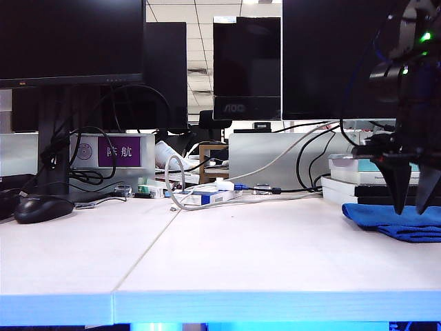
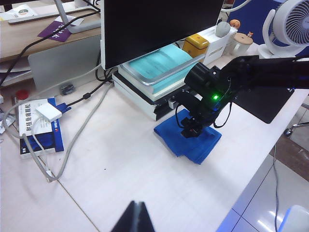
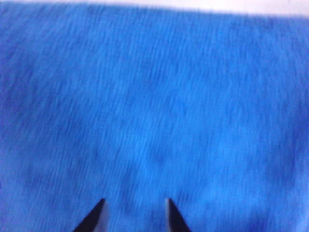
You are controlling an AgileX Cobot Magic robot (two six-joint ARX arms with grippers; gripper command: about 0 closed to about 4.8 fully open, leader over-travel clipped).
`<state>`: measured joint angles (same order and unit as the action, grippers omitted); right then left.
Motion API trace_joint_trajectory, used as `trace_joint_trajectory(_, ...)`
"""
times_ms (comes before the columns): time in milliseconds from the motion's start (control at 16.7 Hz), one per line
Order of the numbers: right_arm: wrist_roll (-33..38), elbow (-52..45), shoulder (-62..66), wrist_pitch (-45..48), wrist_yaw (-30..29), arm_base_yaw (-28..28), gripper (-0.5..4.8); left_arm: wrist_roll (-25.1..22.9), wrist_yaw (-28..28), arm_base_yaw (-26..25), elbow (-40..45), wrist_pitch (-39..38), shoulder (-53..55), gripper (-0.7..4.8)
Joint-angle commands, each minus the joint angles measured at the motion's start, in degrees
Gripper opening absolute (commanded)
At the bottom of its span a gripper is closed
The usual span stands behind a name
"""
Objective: Wipe the table from right to left using the rag.
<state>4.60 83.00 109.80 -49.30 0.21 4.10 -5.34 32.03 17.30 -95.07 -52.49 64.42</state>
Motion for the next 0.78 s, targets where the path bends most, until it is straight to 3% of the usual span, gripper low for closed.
trace_joint_trajectory(60, -1.0, 0.2, -0.1, 3.6, 2.7, -0.1, 1.66, -0.1, 0.3, -0.1, -0.3, 0.8, -0.1, -0.05)
trace_joint_trajectory(360, -1.9, 0.2, 3.0, 4.4, 2.9, -0.9, 1.66, -0.1, 0.3, -0.1, -0.3, 0.8, 0.3, -0.05)
trace_joint_trajectory(420, -2.1, 0.2, 4.6, 4.3, 2.9, -0.9, 1.51, -0.1, 0.3, -0.1, -0.3, 0.7, 0.3, -0.05)
trace_joint_trajectory(480, -2.1, 0.2, 5.0, 4.1, 2.8, -0.9, 1.0, -0.1, 0.3, -0.1, -0.3, 0.8, 0.3, -0.05)
trace_joint_trajectory(540, -2.1, 0.2, 5.0, 3.1, 2.8, -0.8, 0.02, -0.1, 0.3, -0.1, -0.3, 0.7, 0.3, -0.05)
trace_joint_trajectory(780, -2.1, 0.2, 5.0, -7.1, 2.8, -0.7, -0.06, -0.2, 0.3, -0.1, -0.3, 0.8, 0.4, -0.05)
